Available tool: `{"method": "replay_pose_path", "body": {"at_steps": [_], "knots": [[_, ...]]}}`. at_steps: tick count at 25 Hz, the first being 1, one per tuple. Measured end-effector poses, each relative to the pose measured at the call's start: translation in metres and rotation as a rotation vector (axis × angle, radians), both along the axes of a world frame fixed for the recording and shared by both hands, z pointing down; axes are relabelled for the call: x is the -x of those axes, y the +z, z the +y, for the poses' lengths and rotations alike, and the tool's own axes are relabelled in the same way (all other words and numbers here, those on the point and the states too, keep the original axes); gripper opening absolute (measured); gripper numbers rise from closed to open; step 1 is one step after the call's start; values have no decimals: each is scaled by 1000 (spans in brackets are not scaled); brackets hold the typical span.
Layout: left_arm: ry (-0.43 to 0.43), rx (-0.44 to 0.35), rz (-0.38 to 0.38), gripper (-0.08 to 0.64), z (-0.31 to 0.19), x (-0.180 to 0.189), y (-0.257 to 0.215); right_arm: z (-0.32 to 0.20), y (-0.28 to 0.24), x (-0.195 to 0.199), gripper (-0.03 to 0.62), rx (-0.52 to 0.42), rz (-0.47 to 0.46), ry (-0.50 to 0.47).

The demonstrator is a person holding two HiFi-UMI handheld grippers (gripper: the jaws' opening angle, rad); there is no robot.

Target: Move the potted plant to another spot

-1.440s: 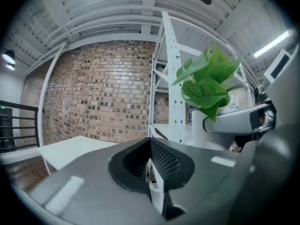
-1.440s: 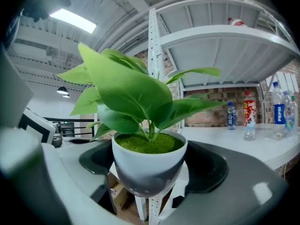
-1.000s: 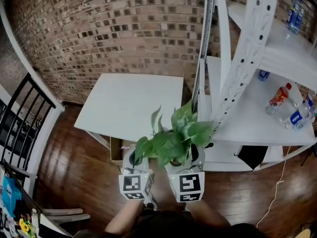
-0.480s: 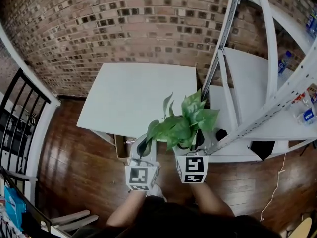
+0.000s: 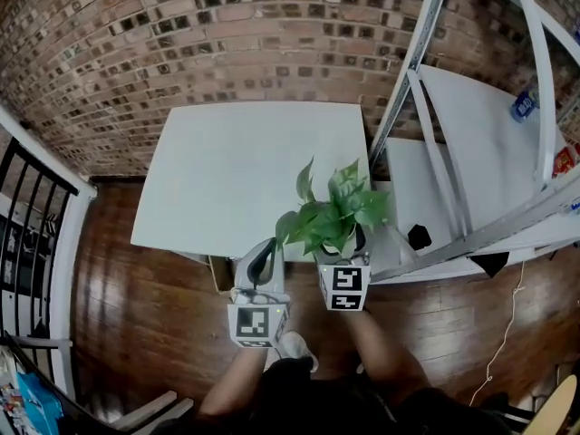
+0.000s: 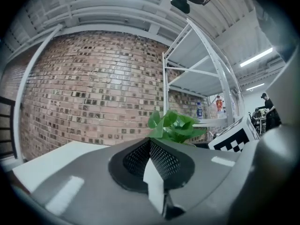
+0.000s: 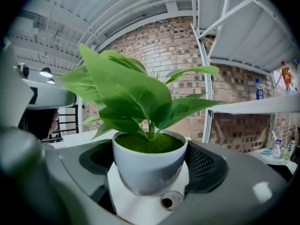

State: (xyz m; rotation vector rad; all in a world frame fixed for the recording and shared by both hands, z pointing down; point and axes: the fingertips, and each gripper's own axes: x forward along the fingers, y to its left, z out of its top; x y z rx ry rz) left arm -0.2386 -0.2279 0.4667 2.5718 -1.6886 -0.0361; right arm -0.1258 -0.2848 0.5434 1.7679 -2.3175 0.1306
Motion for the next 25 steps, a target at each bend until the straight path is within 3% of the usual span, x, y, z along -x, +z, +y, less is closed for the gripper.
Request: {"method": "replay_pose_path", "body": {"at_steps": [7, 13, 25], "knots": [[-25, -7, 20, 15, -23, 14, 23, -32, 62, 13, 463, 65, 43, 15], [-48, 33, -28, 14, -32, 31, 58, -35, 104, 19, 463, 151, 55, 31], [-40, 136, -47, 15, -41, 31, 107, -32, 115, 20, 468, 138, 26, 30]]}}
